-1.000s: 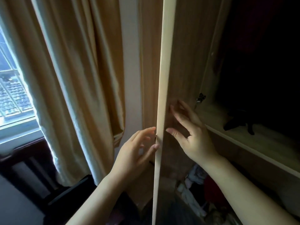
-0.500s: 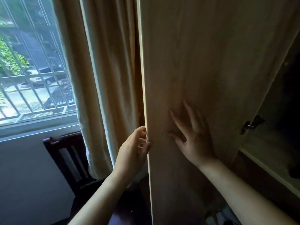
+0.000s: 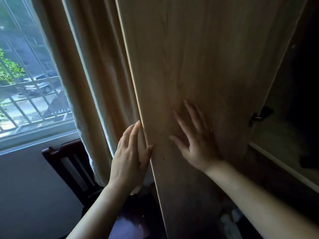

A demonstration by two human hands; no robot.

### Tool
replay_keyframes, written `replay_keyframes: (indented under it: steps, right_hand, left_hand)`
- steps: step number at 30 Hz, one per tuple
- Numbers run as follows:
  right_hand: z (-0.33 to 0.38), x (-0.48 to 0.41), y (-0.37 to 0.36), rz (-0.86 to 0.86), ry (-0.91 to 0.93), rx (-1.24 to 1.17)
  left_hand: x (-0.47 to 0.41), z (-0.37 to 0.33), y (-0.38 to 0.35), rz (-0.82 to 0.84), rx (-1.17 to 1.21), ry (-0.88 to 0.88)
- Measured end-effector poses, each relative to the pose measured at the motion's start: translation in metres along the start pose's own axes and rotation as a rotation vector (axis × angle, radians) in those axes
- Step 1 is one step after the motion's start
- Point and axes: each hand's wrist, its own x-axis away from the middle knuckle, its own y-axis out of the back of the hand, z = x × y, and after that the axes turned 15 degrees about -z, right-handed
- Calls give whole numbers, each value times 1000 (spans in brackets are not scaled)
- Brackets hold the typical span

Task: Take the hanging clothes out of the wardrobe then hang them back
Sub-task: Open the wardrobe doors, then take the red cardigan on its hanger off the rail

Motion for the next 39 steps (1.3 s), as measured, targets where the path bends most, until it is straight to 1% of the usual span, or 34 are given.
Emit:
replay_keyframes:
  steps: [2, 5, 9, 12, 15, 18, 23, 27, 34, 36, 39]
  right_hand:
    - [7, 12, 16, 41, -83, 37]
    - [18, 34, 48, 145, -214, 99]
    - [33, 61, 102, 251, -357, 251]
    - [39, 68, 146, 277, -460, 387]
    - [37, 51, 191, 220, -503, 492]
    - [31, 16, 234, 96, -452, 585]
    - [7, -59, 296, -16, -365, 699]
    - [-25, -122, 330, -105, -258, 746]
    - [-93, -234, 376, -131, -60, 818]
    - [-109, -266, 383, -150, -21, 808]
    - [-132, -311, 386, -188, 36, 749]
  left_hand:
    - [5, -5, 7, 9, 3, -61]
    - [15, -15, 14, 66, -18, -131]
    - [26, -38, 15, 224, 35, -218]
    - [24, -64, 6, 348, 85, -321]
    - [4, -103, -5, 381, 156, -467]
    - [-32, -152, -13, 351, 246, -541]
    - [-102, -228, -27, 266, 428, -549]
    - [-166, -281, -47, 180, 500, -586]
    - [-278, -369, -77, -22, 504, -605]
    - [-305, -385, -81, -77, 489, -597]
    - [-341, -398, -87, -168, 406, -594]
